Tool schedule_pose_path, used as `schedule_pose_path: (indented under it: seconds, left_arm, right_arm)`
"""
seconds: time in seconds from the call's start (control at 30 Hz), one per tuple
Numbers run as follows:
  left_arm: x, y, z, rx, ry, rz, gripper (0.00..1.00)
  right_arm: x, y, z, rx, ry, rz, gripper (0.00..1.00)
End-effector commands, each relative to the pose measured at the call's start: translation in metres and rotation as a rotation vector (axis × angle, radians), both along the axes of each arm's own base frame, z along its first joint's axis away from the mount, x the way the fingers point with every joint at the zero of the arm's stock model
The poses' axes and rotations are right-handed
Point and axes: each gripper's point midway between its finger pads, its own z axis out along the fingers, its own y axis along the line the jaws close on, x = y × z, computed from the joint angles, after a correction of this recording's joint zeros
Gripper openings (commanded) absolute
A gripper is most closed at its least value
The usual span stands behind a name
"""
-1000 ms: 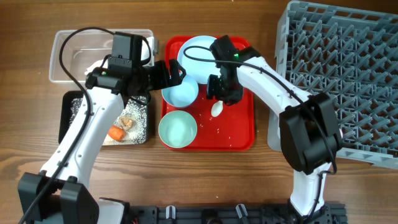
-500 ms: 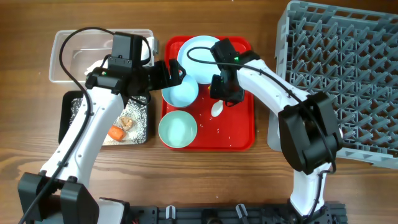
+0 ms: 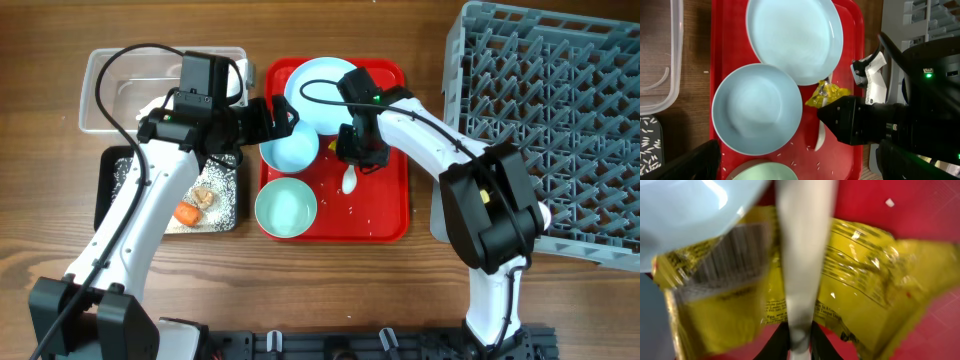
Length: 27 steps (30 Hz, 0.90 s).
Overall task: Sort waste into correct bins and load items into the dishwasher rack
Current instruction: 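Move the right gripper to the white spoon on the red tray, then grasp the white spoon with the right gripper and lift it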
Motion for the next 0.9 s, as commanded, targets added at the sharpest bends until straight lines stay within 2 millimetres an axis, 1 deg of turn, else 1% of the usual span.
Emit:
schedule_pose_path:
  seconds: [0.0, 0.07, 0.17, 0.3, 0.37, 0.47, 0.53, 0.6, 0.7, 0.87]
  left_arm:
    - [0.0, 0.0, 0.002, 0.007, -0.011, -0.007, 1.0]
    - [0.0, 0.0, 0.002, 0.007, -0.011, -0.007, 1.0]
    - [0.0, 0.0, 0.002, 0.007, -0.011, -0.007, 1.0]
    - [0.0, 0.0, 0.002, 0.007, -0.011, -0.007, 1.0]
    - [0.0, 0.0, 0.002, 0.007, -0.011, -0.007, 1.0]
    - [0.0, 0.0, 0.002, 0.007, -0.011, -0.007, 1.0]
    - [0.0, 0.0, 0.002, 0.007, -0.011, -0.007, 1.0]
    - [0.0, 0.0, 0.002, 0.007, -0.011, -0.007, 1.0]
    - [0.0, 0.0, 0.002, 0.007, -0.011, -0.007, 1.0]
    - [0.0, 0.0, 0.002, 0.007, -0.011, -0.007, 1.0]
  right_arm:
    - [-0.009, 0.0, -0.017, -0.002, 0.047, 0.005, 0.1]
    - [-0.009, 0.002, -0.017, 0.005, 0.048, 0.006, 0.04]
    - [-0.009, 0.003, -0.015, 0.015, 0.047, 0.015, 0.04]
    - [-0.01, 0.012, -0.009, 0.063, 0.044, 0.087, 0.04]
    - [-0.011, 0.012, -0.005, 0.069, 0.044, 0.105, 0.04]
    - [-0.016, 0.011, -0.005, 0.068, 0.062, 0.115, 0.04]
    - [-0.014, 0.01, -0.001, 0.071, 0.052, 0.121, 0.04]
    - [-0.011, 0.008, 0.008, 0.079, 0.03, 0.126, 0.04]
    - [-0.005, 0.002, 0.034, 0.099, -0.019, 0.121, 0.04]
    - [0.0, 0.0, 0.088, 0.147, -0.141, 0.156, 0.04]
